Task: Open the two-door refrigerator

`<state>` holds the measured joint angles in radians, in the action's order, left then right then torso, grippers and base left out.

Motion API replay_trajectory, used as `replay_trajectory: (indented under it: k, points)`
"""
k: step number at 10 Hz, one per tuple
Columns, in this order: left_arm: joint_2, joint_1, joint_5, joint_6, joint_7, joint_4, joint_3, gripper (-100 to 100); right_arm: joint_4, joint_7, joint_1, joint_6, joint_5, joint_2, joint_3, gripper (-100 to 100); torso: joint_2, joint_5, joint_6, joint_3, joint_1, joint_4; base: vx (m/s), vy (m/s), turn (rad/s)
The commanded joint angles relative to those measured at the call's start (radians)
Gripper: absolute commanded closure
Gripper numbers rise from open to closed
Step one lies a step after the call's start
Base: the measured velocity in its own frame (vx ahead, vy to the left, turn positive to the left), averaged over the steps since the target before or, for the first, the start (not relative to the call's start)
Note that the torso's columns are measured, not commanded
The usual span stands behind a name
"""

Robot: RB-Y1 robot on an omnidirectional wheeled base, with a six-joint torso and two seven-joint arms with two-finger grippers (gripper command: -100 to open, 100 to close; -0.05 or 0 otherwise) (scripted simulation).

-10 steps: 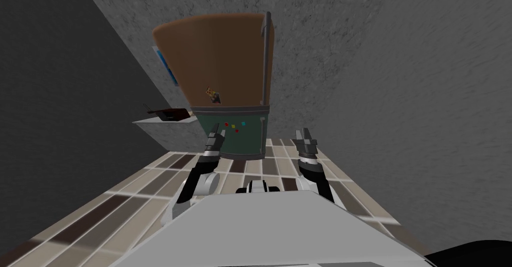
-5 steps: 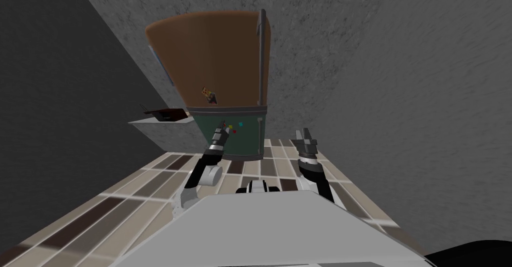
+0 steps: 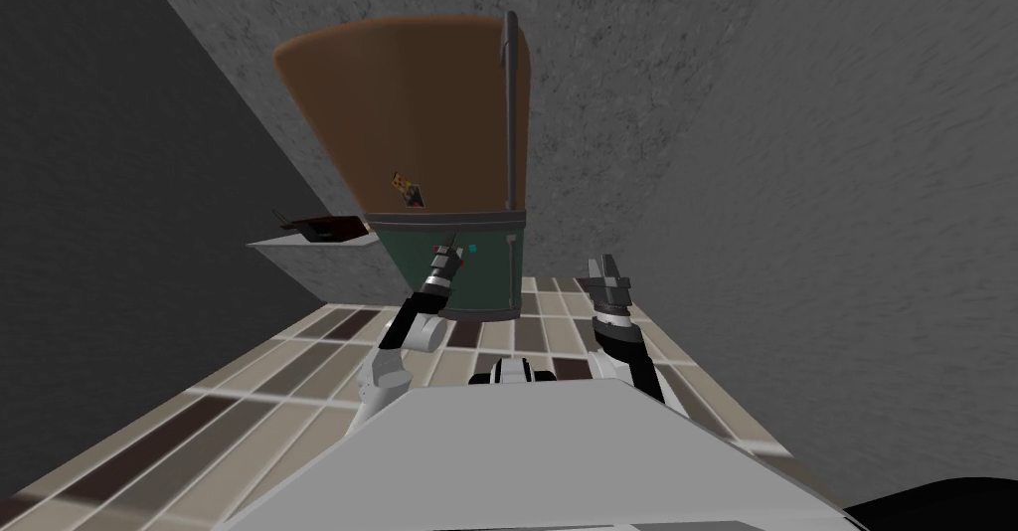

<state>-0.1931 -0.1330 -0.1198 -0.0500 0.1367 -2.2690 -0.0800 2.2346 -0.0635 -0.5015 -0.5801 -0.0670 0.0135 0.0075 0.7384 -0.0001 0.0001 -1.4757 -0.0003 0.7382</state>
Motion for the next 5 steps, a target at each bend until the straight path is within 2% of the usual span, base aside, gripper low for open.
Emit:
replay_trajectory:
  k: [1,2,3,4,5]
  points:
    - [0.001,0.065,-0.007,-0.073,0.016,0.012,-0.011,-100,0.000,0.000,0.000,0.000,0.000,0.000,0.000,0,0.000,0.000,0.000,0.000,0.001,0.000,0.040,-0.071,-0.004]
    - [0.001,0.069,-0.007,-0.090,0.016,0.012,-0.011,-100,0.000,0.000,0.000,0.000,0.000,0.000,0.000,0,-0.001,0.000,0.000,-0.001,0.000,0.000,0.024,-0.064,-0.002]
    - [-0.001,0.110,-0.014,-0.127,0.025,0.023,-0.015,-100,0.000,0.000,0.000,0.000,0.000,0.000,0.000,0,0.000,0.000,0.000,0.000,0.001,0.000,0.037,-0.086,-0.003]
    - [-0.001,0.119,-0.014,-0.144,0.025,0.023,-0.015,-100,0.000,0.000,0.000,0.000,0.000,0.000,0.000,0,-0.001,0.000,0.000,-0.001,-0.001,0.000,0.035,-0.078,0.000]
    - [-0.003,0.155,-0.020,-0.172,0.036,0.033,-0.017,-100,0.000,0.000,0.000,0.000,0.000,0.000,0.000,0,0.000,0.000,0.000,0.000,0.000,0.000,0.030,-0.085,-0.003]
